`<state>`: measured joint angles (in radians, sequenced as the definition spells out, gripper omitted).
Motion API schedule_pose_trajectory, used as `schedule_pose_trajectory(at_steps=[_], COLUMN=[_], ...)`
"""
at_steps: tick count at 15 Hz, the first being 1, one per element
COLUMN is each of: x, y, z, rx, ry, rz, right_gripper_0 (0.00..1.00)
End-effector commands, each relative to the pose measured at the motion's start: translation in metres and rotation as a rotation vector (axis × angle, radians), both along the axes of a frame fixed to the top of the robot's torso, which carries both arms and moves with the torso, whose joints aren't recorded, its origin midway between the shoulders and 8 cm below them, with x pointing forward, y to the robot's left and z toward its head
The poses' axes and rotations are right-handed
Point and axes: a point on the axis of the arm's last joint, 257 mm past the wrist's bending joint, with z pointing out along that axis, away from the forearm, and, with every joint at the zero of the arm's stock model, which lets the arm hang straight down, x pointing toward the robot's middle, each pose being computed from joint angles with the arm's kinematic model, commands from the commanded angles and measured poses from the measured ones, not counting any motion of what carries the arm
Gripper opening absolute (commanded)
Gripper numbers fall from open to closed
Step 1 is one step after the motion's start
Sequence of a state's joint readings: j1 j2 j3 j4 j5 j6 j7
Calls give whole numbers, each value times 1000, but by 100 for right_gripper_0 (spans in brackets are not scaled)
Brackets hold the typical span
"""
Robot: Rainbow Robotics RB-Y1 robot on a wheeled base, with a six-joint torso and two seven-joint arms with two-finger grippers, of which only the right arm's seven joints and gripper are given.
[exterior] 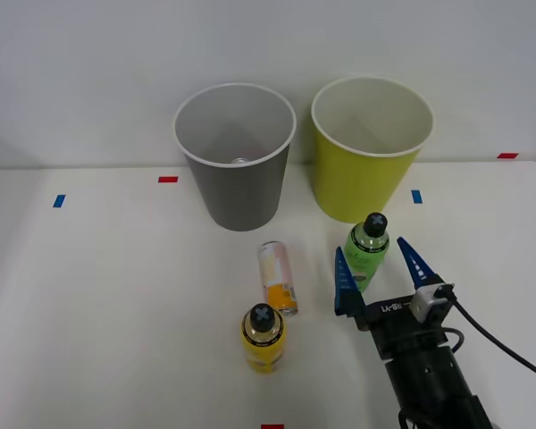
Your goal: Put cans in the gray bin, plastic bottles in the light green bin
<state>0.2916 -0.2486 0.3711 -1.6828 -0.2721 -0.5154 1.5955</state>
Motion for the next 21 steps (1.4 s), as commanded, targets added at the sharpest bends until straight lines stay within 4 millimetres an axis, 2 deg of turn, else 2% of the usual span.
schedule_pose_trajectory(at_steps=[1, 5, 21], x=[8, 15, 24], y=[-2, 0, 1], z=[1, 1, 2], rx=[-3, -8, -16], ry=[10, 24, 35], rz=[-11, -18, -43], right_gripper_0=[100, 100, 100])
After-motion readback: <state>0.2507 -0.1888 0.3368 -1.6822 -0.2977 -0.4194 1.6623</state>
